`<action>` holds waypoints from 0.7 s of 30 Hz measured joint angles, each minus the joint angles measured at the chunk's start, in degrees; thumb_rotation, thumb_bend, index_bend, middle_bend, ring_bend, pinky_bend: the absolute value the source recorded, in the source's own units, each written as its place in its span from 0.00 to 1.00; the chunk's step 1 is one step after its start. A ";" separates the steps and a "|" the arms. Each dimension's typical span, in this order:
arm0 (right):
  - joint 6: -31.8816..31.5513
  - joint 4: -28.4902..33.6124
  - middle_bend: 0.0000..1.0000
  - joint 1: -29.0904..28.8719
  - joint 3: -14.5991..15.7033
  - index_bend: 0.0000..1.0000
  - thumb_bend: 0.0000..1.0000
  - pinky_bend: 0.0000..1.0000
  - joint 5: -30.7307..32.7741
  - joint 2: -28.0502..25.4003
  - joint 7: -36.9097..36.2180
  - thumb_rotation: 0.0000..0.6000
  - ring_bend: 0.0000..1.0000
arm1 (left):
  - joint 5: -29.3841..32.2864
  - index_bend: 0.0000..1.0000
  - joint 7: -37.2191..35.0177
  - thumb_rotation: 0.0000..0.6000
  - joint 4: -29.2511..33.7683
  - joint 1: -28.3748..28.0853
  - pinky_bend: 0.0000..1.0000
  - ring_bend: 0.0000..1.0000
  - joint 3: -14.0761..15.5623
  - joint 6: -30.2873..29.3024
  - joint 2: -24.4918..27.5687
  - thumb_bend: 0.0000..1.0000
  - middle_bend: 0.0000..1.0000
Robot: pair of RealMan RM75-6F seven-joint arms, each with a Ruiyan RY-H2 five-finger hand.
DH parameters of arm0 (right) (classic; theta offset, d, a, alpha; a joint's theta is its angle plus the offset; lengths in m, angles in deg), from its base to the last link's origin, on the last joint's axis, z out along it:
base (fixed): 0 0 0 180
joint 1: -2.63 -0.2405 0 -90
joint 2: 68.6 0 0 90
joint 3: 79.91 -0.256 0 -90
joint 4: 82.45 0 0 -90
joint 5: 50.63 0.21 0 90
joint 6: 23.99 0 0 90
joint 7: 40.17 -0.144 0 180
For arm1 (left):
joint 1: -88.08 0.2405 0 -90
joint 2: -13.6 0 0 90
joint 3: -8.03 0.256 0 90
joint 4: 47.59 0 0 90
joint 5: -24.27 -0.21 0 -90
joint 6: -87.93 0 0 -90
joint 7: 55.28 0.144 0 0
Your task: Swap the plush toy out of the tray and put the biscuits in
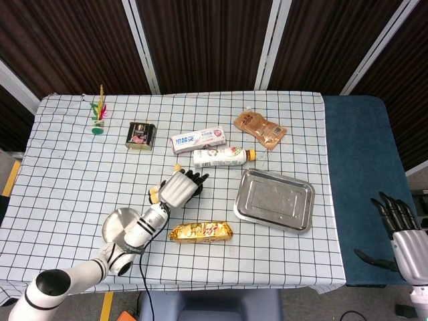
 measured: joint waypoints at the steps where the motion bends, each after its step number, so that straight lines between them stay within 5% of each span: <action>1: 0.02 0.03 0.00 0.00 0.02 0.02 0.19 0.00 0.02 0.01 0.10 1.00 0.00 | 0.19 0.20 0.93 1.00 1.91 0.49 0.78 0.53 0.04 -0.24 1.17 0.55 0.43; 14: 0.56 0.66 0.00 -0.04 -0.11 0.02 0.19 0.00 0.95 0.31 1.69 1.00 0.00 | 9.99 0.20 17.45 1.00 37.90 14.19 0.78 0.53 3.74 -4.17 21.69 0.55 0.42; 21: 1.16 0.60 0.00 -0.26 -0.17 0.02 0.19 0.00 1.39 0.42 2.00 1.00 0.00 | 11.90 0.20 20.09 1.00 42.77 19.37 0.78 0.53 5.80 -8.57 24.10 0.54 0.41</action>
